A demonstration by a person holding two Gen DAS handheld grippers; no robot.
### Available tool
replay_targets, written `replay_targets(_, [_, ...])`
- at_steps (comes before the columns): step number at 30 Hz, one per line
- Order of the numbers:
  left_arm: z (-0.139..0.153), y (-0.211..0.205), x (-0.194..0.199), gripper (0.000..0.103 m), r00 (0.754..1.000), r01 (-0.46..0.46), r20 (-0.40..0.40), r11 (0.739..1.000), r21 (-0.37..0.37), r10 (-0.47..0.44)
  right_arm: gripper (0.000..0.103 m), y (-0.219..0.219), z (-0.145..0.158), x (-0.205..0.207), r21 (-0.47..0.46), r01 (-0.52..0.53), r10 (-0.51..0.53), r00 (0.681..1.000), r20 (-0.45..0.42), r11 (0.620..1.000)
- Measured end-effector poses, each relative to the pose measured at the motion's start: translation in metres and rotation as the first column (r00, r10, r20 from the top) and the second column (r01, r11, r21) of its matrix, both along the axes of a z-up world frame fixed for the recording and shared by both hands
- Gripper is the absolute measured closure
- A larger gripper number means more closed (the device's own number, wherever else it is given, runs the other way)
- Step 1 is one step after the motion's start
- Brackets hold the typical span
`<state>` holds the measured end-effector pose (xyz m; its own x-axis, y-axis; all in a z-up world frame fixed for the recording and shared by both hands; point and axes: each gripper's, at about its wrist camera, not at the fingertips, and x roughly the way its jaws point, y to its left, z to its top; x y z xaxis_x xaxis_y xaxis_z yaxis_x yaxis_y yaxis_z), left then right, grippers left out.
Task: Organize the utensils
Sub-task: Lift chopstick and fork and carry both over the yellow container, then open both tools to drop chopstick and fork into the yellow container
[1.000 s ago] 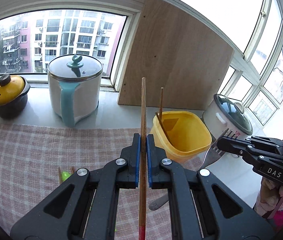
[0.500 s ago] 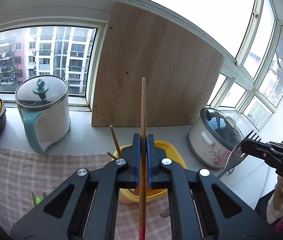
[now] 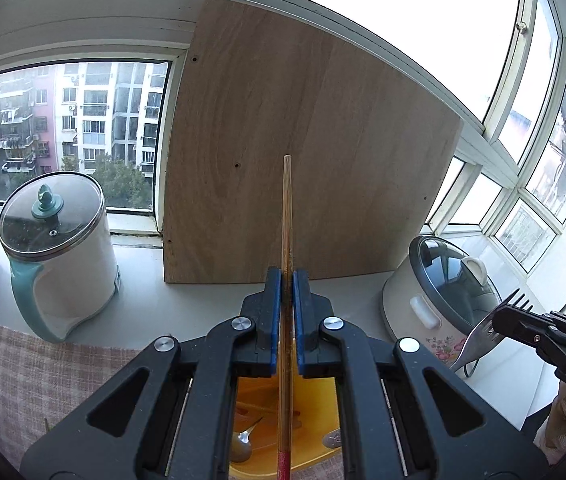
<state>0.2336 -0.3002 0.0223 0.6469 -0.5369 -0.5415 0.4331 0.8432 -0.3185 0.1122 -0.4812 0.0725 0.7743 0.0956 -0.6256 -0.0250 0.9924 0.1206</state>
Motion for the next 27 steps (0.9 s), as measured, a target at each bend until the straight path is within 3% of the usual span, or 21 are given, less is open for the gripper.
replay_targets(14, [-0.017,-0.011,0.011,0.099,0.999,-0.024,0.04,0.999,0.026,0.023,0.103,0.002,-0.02,0.02,-0.029,-0.006,0.005,0.999,-0.042,1.0])
replay_targets(21, [-0.024,-0.005,0.011,0.099,1.0,-0.013,0.021,0.999,0.032,0.012,0.101,0.011,-0.033,0.025,-0.026,-0.023,0.02,0.997,-0.079,0.999])
replay_targets(25, [-0.027,-0.001,0.011,0.099,1.0,0.0,-0.007,1.0,0.024,0.0,0.095,0.018,-0.039,0.029,-0.028,-0.044,0.041,0.994,-0.1,0.999])
replay_targets(27, [-0.028,0.003,0.01,0.099,1.0,0.004,-0.016,1.0,0.026,-0.004,0.078,0.023,-0.038,0.029,-0.045,-0.043,0.038,0.995,-0.094,0.998])
